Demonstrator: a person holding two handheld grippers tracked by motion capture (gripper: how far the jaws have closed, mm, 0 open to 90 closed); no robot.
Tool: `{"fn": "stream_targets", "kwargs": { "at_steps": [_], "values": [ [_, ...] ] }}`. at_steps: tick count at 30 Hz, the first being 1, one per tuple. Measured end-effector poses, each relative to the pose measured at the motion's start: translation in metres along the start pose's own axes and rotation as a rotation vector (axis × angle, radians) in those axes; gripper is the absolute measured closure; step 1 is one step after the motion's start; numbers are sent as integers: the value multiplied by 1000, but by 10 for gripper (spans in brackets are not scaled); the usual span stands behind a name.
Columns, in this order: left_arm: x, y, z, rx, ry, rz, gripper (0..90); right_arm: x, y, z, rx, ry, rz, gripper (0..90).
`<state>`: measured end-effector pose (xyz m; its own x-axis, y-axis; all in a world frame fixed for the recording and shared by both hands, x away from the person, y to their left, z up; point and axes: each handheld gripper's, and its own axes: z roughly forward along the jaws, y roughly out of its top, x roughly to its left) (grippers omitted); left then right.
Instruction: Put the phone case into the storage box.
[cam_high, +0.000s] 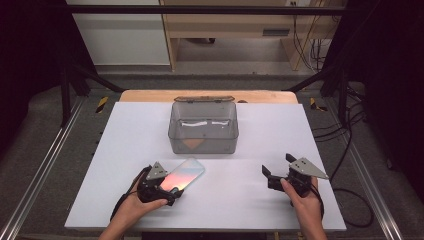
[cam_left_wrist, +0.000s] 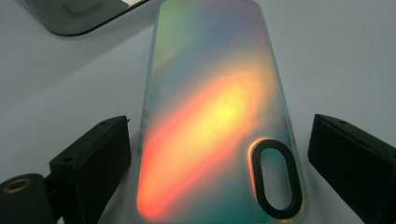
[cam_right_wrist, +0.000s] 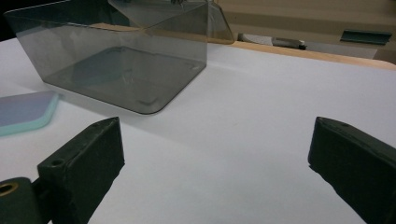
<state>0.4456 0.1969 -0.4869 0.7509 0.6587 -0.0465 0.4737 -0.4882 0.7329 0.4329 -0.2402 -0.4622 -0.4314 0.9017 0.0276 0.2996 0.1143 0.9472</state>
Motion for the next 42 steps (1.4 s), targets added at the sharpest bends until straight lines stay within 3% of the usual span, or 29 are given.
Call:
{"fn": "stream_targets", "kwargs": {
  "at_steps": [10, 22, 30, 33, 42],
  "values": [
    [0, 0, -1, 11, 15, 33, 161, 1, 0, 0, 5, -1, 7, 38],
    [3, 4, -2, 36, 14, 46, 175, 2, 0, 1, 6, 3, -3, 38],
    [9, 11, -19, -3, -11, 30, 175, 9, 3, -1, -4, 8, -23, 39],
    [9, 16, -28, -20, -44, 21, 175, 16, 6, -2, -2, 20, -59, 40],
    [13, 36, -48, -11, -41, 60, 175, 49, 27, -1, 9, 100, -219, 39]
  ]
}}
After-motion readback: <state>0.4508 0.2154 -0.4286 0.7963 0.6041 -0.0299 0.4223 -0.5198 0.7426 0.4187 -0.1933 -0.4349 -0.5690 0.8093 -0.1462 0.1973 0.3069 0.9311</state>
